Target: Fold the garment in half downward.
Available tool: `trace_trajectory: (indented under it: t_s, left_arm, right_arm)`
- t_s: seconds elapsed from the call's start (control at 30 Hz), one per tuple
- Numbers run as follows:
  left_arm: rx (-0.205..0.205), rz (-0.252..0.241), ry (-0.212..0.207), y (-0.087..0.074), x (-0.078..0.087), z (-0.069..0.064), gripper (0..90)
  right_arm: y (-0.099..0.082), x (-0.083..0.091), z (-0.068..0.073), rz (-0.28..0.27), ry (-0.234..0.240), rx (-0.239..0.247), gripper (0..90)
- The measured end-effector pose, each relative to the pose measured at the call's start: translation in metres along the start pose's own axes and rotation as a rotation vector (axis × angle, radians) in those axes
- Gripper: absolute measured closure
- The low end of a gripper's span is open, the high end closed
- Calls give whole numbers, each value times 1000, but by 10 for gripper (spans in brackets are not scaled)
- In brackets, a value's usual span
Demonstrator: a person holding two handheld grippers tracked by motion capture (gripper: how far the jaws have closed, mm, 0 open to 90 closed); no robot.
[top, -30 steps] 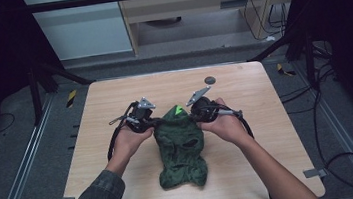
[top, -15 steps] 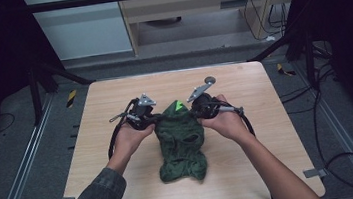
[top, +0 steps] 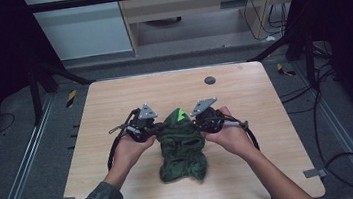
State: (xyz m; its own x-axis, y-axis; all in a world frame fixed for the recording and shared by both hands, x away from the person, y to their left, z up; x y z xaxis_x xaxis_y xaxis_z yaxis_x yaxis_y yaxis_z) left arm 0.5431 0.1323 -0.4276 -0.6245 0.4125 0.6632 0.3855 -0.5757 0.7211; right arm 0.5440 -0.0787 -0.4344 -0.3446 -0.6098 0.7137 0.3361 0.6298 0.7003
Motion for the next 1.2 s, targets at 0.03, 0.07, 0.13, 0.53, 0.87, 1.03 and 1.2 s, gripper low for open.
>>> trace_trajectory:
  t_s: [0.03,0.07,0.13,0.53,0.87,1.03,1.2]
  left_arm:
    - [0,0,0,0,0,0,884]
    - [-3,1,-4,-3,1,-2,884]
    - [-1,0,-4,-4,2,-3,884]
    - [-1,-2,-27,-21,6,-12,882]
    - [-9,-2,-34,-30,9,-20,880]
    - [-17,1,-39,-34,8,-24,878]
    - [-16,5,-45,-38,6,-27,877]
  right_arm:
    - [0,0,0,0,0,0,858]
    - [-2,0,4,-5,1,5,856]
    - [-3,0,5,-7,3,8,856]
    - [-13,0,22,-17,20,28,849]
    - [-18,-1,29,-16,29,36,845]
    - [-21,-1,31,-15,31,42,843]
    - [-27,-3,35,-10,41,41,838]
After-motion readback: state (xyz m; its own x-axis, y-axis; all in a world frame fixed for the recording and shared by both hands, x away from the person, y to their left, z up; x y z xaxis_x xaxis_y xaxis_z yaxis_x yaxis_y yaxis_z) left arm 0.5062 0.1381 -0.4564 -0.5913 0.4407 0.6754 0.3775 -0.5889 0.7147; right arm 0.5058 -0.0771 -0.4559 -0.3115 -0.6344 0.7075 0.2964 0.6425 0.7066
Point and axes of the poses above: each handheld gripper's, and its own axes: x roughly backward along the jaws, y roughly out of its top, z roughly to its left, the point moved 3 cm from there along -x, roughly forward along the jaws, and after that the axes turned 11 degrees about y, right-handed, at the moved point
